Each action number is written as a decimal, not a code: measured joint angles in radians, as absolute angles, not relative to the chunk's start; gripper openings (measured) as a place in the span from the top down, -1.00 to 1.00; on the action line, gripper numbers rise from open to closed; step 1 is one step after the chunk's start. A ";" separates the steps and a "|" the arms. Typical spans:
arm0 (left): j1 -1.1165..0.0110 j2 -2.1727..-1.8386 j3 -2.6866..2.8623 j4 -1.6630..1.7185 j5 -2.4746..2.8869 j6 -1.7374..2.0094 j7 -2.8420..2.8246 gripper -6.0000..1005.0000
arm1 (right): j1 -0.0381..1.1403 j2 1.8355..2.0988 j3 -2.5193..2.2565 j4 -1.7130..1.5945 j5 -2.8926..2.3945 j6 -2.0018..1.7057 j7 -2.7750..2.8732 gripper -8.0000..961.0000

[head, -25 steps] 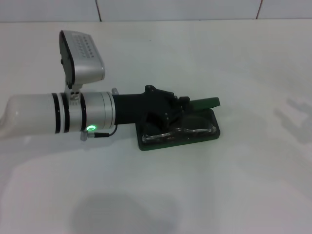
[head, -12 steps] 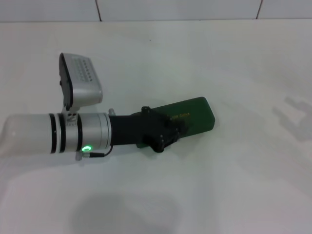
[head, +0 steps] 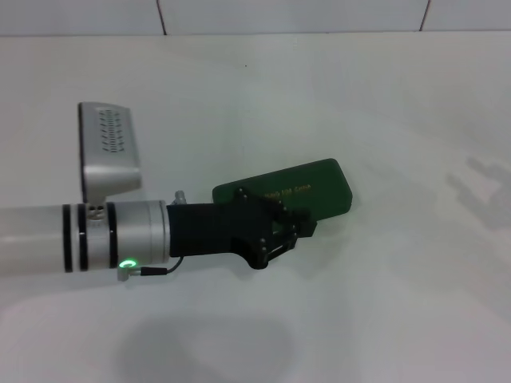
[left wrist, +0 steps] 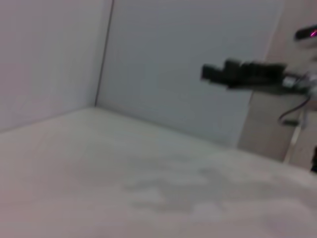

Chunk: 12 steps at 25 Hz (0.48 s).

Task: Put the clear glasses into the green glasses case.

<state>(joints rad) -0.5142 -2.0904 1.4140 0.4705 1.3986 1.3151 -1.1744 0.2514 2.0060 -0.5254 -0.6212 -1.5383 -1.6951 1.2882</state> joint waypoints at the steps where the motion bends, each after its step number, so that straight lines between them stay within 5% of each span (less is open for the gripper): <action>1: -0.497 -2.089 1.411 0.498 1.396 1.334 -1.188 0.65 | 0.251 2.006 -0.526 -0.621 -1.538 -1.695 1.288 -0.07; 10: -0.367 -2.059 1.213 0.676 1.389 1.621 -1.234 0.64 | 0.269 2.008 -0.543 -0.621 -1.601 -1.710 1.262 -0.08; 12: -0.358 -2.042 1.179 0.672 1.395 1.688 -1.221 0.48 | 0.286 2.010 -0.575 -0.621 -1.623 -1.720 1.251 -0.08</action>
<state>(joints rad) -0.3581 -2.0423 1.1788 0.6721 1.3951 1.6880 -1.2213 0.2859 2.0105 -0.5748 -0.6213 -1.6230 -1.7198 1.2509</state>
